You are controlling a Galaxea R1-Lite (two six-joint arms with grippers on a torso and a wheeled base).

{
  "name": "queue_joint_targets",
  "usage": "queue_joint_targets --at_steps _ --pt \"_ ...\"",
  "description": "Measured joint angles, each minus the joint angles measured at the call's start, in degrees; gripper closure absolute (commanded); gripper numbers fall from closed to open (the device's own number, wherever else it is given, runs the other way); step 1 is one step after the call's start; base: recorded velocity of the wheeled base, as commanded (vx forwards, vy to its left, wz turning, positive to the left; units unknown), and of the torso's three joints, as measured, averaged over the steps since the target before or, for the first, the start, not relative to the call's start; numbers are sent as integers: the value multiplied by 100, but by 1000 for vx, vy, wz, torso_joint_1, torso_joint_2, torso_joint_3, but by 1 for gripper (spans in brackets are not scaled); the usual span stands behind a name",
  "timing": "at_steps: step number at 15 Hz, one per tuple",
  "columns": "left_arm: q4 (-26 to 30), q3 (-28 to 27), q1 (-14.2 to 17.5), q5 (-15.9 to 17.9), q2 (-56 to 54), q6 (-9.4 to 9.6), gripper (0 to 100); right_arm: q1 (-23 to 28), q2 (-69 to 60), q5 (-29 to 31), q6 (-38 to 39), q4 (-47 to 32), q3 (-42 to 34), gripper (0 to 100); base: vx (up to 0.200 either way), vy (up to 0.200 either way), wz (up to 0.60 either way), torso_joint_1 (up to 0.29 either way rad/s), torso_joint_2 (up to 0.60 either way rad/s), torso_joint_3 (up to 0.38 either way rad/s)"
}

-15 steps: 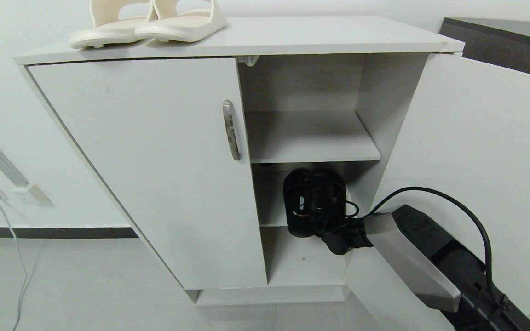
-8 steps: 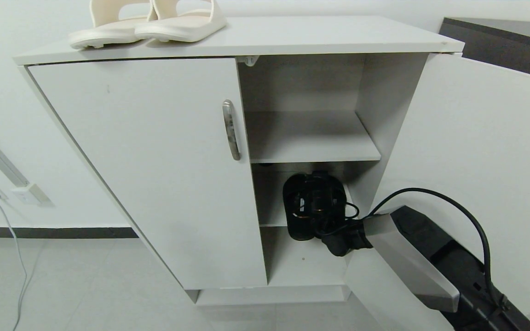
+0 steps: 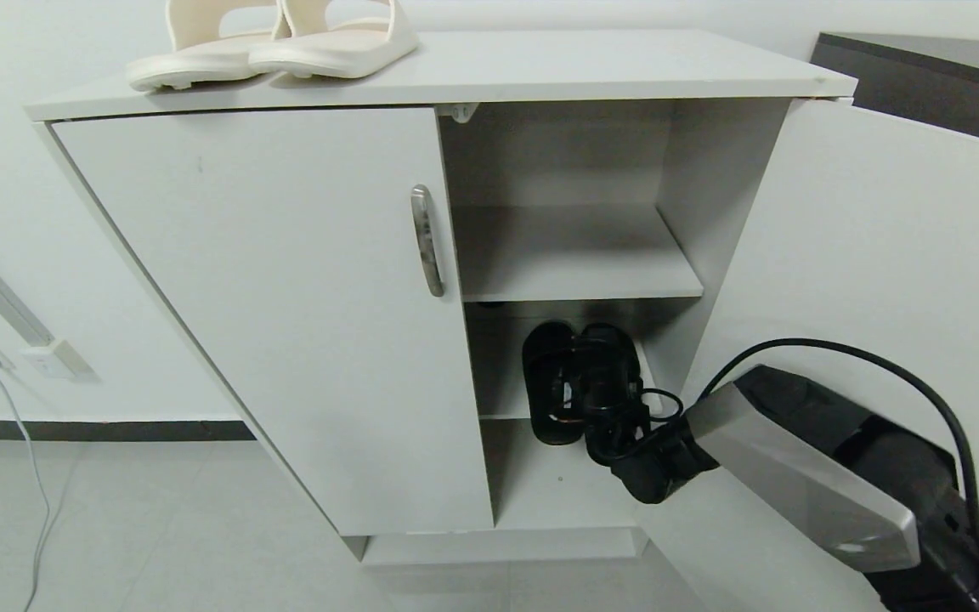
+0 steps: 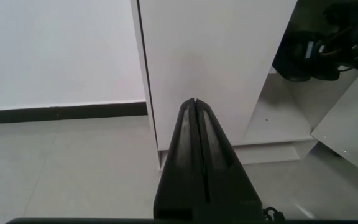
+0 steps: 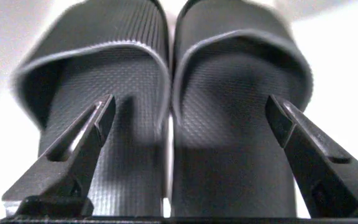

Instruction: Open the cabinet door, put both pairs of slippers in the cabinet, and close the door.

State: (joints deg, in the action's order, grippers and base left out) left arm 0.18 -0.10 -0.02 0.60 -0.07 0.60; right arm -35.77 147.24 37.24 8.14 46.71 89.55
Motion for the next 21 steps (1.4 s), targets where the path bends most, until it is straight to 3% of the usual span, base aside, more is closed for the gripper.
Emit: queue_joint_targets --at_steps 4,9,14,21 --pt "0 0 -5 2 0 2 100 -345 -1022 12 -18 806 -1822 0 0 0 0 0 0 0" --pt "0 0 -5 6 0 2 100 -1014 -2293 -98 129 1090 -3766 0 0 0 0 0 0 0" --pt "0 0 -5 11 0 0 100 -1079 -2626 -244 258 1117 -4127 0 0 0 0 0 0 0" --pt "0 0 -5 9 0 -6 100 -1089 -2623 -202 258 1265 -4196 0 -200 0 0 4 4 2"
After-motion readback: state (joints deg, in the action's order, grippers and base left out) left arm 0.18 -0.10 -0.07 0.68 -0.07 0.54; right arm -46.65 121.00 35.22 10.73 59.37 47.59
